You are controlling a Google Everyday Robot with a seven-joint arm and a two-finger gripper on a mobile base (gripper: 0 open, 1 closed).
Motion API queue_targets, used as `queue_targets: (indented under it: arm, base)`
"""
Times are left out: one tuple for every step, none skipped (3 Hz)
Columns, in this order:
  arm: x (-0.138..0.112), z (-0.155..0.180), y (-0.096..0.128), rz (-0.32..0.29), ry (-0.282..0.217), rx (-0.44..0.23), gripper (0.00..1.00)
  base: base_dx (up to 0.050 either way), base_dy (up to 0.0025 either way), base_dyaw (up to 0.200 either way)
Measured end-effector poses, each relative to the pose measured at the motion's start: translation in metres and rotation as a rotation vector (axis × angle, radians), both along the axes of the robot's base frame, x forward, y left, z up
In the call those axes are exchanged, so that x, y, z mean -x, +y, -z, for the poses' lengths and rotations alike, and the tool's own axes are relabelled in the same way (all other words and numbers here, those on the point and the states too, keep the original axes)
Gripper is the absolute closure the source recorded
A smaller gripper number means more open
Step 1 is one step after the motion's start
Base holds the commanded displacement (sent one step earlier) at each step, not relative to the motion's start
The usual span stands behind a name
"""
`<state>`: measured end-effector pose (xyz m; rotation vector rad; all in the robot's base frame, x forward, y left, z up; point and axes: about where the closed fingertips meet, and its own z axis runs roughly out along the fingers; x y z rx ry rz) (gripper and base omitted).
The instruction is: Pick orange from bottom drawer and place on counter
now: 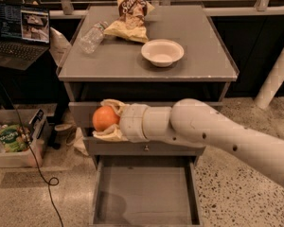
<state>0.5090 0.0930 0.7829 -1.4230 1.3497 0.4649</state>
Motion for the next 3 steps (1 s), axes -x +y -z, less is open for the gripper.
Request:
queue_targets:
  arm:
    - [-0.024,-0.039,0.031,-0.09,-0.046,0.075,1.0]
    - [-0.045,-0.062,0.05,-0.136,-0.065,0.109,1.0]
    - [-0.067,-0.083,0.054,-0.175,-0.093,0.114,1.0]
  base:
    - [0.0,0.0,0.0]
    - [0.0,0.0,0.0]
    - [0.0,0.0,0.0]
